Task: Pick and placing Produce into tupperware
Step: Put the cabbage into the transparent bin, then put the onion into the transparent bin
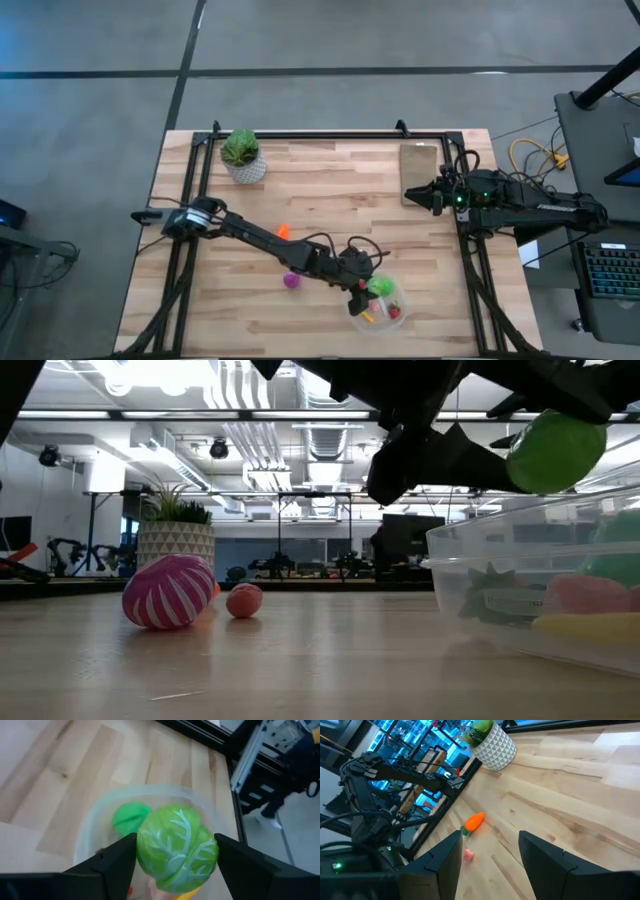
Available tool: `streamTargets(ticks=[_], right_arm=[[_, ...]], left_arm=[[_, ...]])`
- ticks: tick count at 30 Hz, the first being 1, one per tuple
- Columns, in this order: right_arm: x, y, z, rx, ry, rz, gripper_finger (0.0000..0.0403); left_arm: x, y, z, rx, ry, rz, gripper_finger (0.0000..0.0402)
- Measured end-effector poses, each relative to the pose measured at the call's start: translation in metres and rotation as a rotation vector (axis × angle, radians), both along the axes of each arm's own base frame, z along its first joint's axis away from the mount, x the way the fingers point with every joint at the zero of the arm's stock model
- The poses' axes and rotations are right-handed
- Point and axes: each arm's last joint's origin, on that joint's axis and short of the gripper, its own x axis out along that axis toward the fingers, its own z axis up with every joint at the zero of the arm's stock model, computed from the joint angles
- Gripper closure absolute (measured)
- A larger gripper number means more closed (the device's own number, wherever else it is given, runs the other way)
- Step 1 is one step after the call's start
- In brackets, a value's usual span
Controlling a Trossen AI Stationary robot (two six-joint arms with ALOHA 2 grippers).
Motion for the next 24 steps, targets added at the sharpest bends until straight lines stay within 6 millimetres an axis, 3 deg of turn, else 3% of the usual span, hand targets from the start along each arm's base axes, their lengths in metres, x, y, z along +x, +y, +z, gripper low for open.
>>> streamTargets(ticks=[9,16,19,24], right_arm=[[0.0,0.0,0.0,0.003,0.0,-0.001,0.0216],[0.0,0.0,0.0,0.011,-0.001,-0.003,0.0216],[0.0,0.0,0.0,0.011,-0.001,-0.003,0.0216],[0.0,0.0,0.0,0.01,0.001,-0.004,0.0216]], left_arm=[[-0.001,0.0,-0.003,-0.026,0.017,0.008,0.0082],[-0.008,0.001,-0.006,0.014,0.108,0.043,0.0082],[-0.025,0.008,0.003,0.123,0.232,0.085,0.0108],[-0.076,0.026,0.031,0.186,0.562,0.189,0.0146]])
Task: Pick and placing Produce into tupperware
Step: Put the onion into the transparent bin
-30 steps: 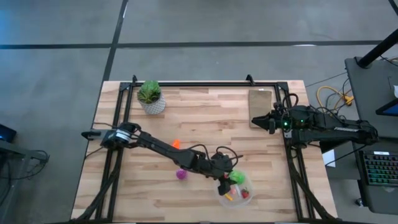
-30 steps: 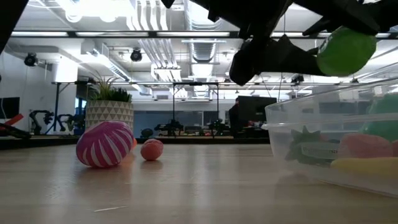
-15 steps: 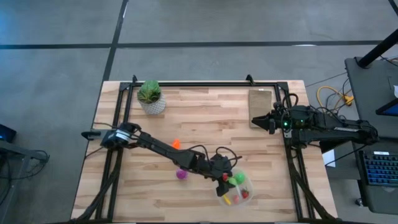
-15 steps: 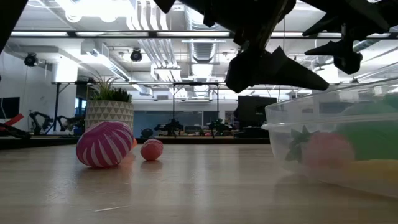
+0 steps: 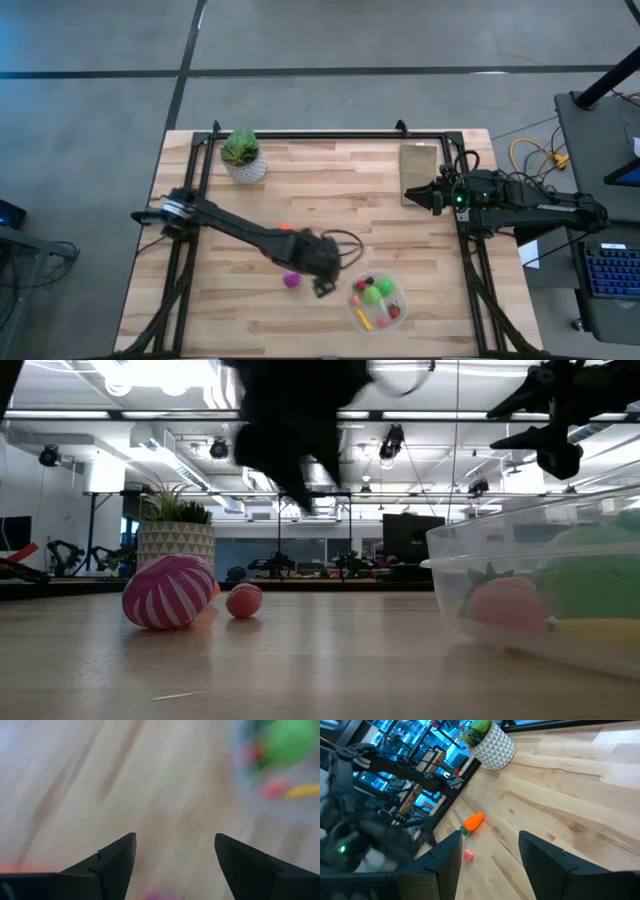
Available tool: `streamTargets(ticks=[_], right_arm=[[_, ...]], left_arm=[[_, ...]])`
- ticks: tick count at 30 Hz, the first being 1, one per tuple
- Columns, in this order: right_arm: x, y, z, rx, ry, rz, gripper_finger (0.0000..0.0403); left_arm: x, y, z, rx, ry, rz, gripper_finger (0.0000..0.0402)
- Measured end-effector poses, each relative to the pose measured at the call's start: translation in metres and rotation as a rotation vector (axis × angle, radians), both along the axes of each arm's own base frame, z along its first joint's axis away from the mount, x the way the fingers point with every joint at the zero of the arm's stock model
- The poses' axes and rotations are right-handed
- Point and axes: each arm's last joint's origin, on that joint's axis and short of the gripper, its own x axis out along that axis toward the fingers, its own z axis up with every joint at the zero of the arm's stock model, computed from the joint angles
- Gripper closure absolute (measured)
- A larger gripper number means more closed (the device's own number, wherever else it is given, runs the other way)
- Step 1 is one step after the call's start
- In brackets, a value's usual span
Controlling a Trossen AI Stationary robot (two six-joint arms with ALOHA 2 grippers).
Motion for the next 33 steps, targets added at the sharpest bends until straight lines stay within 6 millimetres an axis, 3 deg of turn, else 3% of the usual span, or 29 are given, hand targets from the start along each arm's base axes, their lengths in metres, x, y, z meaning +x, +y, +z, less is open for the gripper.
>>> streamTargets(ticks=[4,7,13,19,33], right_arm=[[0.0,0.0,0.0,-0.006,0.005,-0.005,0.0216],[0.0,0.0,0.0,-0.01,0.005,-0.005,0.0216],[0.001,0.0,0.001,-0.013,-0.013,-0.006,0.0216],[0.001,-0.001,0.005,-0.017,-0.046,-0.007,0.0216],[0.001,-0.001,0.005,-0.028,-0.044,-0.003,0.0216]], left_arm=[[-0.031,0.005,0.022,-0.048,0.102,0.199,0.015],[-0.043,0.002,0.03,-0.15,0.137,0.303,0.015],[-0.046,-0.005,0.024,-0.249,0.195,0.446,0.015],[-0.053,-0.005,-0.003,-0.296,0.316,0.566,0.015],[-0.044,-0.01,-0.022,-0.375,0.281,0.563,0.015]])
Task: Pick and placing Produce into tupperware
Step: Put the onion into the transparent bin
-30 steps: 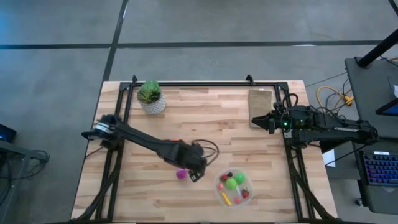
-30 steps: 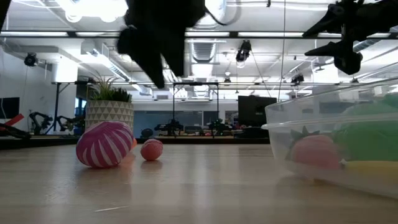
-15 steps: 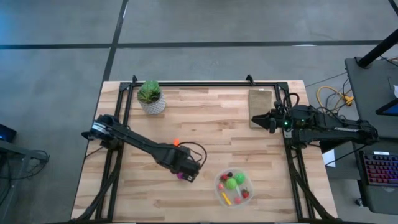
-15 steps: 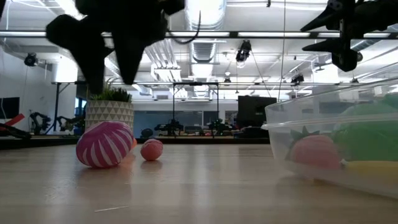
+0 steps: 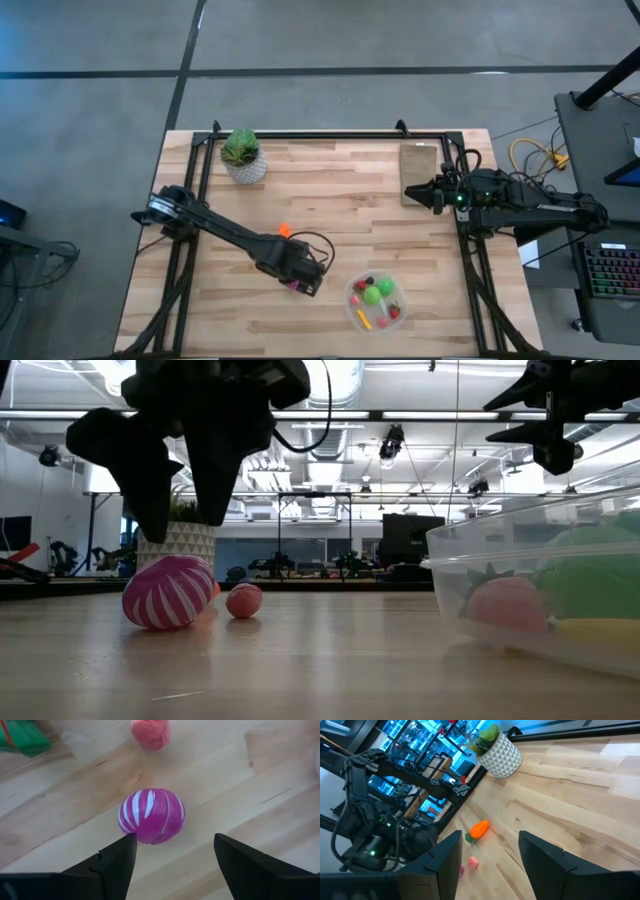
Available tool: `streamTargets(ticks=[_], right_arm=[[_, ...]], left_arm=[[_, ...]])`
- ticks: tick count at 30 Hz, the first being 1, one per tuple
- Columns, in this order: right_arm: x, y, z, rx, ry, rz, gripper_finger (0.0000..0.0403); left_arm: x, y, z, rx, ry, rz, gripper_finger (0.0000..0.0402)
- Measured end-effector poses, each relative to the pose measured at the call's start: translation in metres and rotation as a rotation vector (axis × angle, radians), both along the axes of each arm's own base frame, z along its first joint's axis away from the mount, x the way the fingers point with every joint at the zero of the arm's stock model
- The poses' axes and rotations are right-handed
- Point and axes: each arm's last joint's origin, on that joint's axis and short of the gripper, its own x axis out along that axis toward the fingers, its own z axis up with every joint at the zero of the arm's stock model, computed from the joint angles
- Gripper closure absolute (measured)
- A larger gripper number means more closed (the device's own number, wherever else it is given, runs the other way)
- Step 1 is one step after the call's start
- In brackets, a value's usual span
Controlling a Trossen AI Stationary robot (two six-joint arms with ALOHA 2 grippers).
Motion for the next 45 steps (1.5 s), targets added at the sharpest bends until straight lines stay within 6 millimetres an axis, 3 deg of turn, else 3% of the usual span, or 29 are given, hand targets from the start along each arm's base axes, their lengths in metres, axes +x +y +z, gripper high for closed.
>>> streamTargets(ticks=[29,45], right_arm=[[0.0,0.0,0.0,-0.003,0.001,0.001,0.0216],[0.0,-0.001,0.0,-0.006,0.002,-0.026,0.0216]], left_arm=[[-0.006,0.002,-0.033,-0.02,-0.006,-0.004,0.015],[0.0,0.008,-0.031,0.026,-0.058,-0.002,0.015]])
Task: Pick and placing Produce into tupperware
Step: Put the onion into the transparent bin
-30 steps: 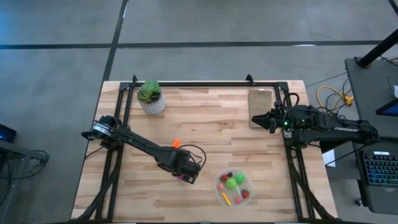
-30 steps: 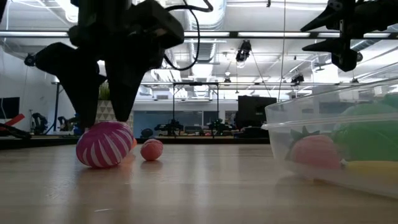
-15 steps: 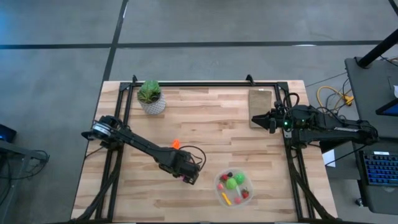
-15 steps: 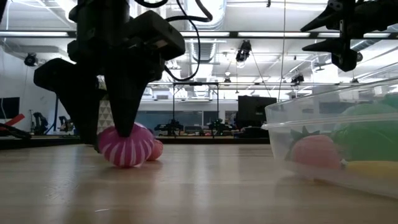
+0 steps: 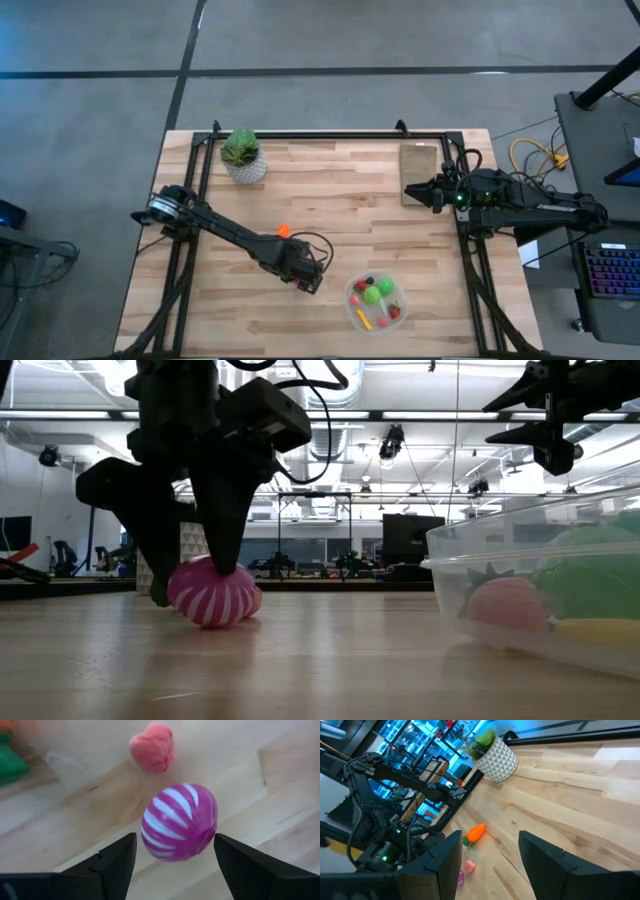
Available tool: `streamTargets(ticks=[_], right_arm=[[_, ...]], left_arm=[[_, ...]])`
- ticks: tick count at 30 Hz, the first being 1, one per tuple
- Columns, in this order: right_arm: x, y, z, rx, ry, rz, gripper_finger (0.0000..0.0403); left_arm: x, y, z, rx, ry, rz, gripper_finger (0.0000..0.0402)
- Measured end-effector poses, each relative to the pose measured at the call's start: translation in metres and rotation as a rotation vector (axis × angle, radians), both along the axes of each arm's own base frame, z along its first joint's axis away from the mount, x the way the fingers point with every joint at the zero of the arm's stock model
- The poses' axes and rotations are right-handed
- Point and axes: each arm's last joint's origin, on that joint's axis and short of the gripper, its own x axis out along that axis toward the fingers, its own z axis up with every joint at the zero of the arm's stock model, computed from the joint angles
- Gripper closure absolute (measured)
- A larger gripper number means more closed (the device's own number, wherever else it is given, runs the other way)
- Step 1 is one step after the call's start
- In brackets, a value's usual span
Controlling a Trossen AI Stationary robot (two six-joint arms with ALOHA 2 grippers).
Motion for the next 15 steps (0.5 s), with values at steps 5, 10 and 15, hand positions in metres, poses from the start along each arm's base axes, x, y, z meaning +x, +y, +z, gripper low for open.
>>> streamTargets(ticks=[5,10,15], right_arm=[[0.0,0.0,0.0,0.004,-0.001,-0.001,0.0216],[0.0,0.0,0.0,0.008,-0.002,-0.002,0.0216],[0.0,0.0,0.0,0.011,-0.002,-0.003,0.0216]], left_arm=[[0.002,0.005,0.0,0.03,-0.01,0.003,0.015],[0.006,0.013,0.0,0.051,-0.038,0.016,0.015],[0.011,0.016,-0.002,0.047,-0.068,0.011,0.015]])
